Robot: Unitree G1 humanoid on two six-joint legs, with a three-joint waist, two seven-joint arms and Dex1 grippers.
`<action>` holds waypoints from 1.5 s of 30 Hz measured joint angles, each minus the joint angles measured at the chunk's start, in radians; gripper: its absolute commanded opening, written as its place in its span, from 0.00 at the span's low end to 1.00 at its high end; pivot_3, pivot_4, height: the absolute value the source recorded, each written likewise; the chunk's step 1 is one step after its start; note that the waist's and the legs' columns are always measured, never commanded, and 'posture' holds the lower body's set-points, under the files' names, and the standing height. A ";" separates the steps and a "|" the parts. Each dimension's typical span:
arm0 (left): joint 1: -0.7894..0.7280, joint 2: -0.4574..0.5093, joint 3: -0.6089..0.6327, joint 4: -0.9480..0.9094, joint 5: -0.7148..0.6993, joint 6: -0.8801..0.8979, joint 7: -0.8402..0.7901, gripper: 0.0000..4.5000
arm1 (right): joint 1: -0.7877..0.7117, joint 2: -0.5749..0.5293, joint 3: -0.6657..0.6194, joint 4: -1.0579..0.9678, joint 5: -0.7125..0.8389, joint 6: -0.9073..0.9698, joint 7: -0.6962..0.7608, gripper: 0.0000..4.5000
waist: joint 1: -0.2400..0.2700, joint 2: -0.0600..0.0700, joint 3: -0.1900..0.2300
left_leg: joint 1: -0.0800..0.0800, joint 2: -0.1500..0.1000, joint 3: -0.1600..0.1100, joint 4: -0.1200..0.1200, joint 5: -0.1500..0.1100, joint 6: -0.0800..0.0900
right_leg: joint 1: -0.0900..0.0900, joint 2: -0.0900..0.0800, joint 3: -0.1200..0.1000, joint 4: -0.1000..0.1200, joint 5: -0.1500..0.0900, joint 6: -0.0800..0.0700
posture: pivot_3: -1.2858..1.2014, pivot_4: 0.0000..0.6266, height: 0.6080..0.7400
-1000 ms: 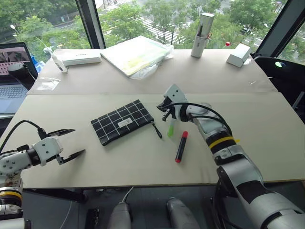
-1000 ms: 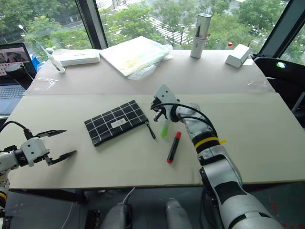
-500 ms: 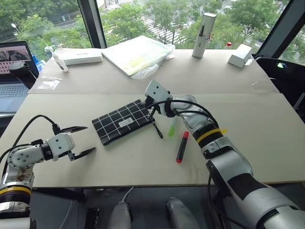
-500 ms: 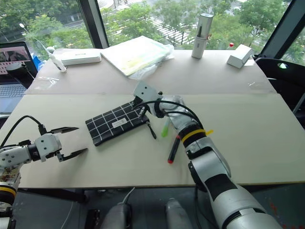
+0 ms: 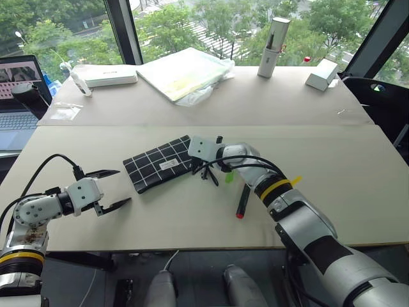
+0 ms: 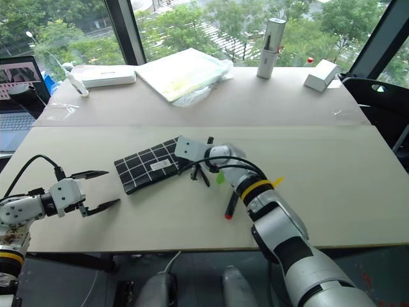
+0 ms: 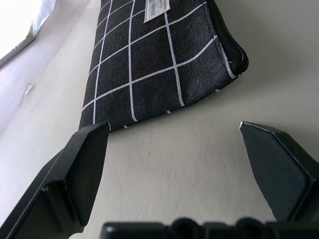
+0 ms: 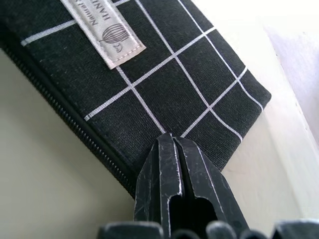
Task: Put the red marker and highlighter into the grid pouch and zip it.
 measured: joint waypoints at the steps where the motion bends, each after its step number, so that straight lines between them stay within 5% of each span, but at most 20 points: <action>1: -0.005 -0.004 -0.004 0.001 0.000 0.000 0.000 1.00 | 0.000 0.000 0.000 0.000 -0.006 -0.002 0.000 0.00 | 0.000 0.000 0.000 | 0.000 0.000 0.000 0.000 0.000 0.000 | 0.000 0.000 0.000 0.000 0.000 0.000 | 0.52 0.24 0.98; 36: -0.362 -0.160 -0.194 0.401 0.170 -0.330 0.088 1.00 | -0.004 0.005 -0.015 0.027 -0.012 -0.011 -0.015 0.00 | 0.011 0.000 -0.001 | 0.001 0.000 -0.002 0.003 0.000 0.000 | 0.004 0.000 -0.001 0.000 0.000 0.000 | 0.52 0.24 0.98; 39: -0.377 -0.169 -0.210 0.416 0.183 -0.350 0.087 0.84 | -0.004 0.004 -0.016 0.028 -0.012 -0.010 -0.016 0.00 | 0.012 0.000 -0.001 | 0.001 0.000 -0.002 0.003 0.000 0.000 | 0.004 0.000 -0.001 0.000 0.000 0.000 | 0.52 0.24 0.98; 45: -0.380 -0.210 -0.251 0.414 0.184 -0.354 0.055 0.34 | -0.004 -0.003 -0.020 0.027 -0.012 -0.008 -0.017 0.00 | 0.017 0.000 -0.001 | 0.001 0.000 -0.002 0.004 0.000 0.000 | 0.004 0.000 -0.001 0.000 0.000 0.000 | 0.52 0.24 0.98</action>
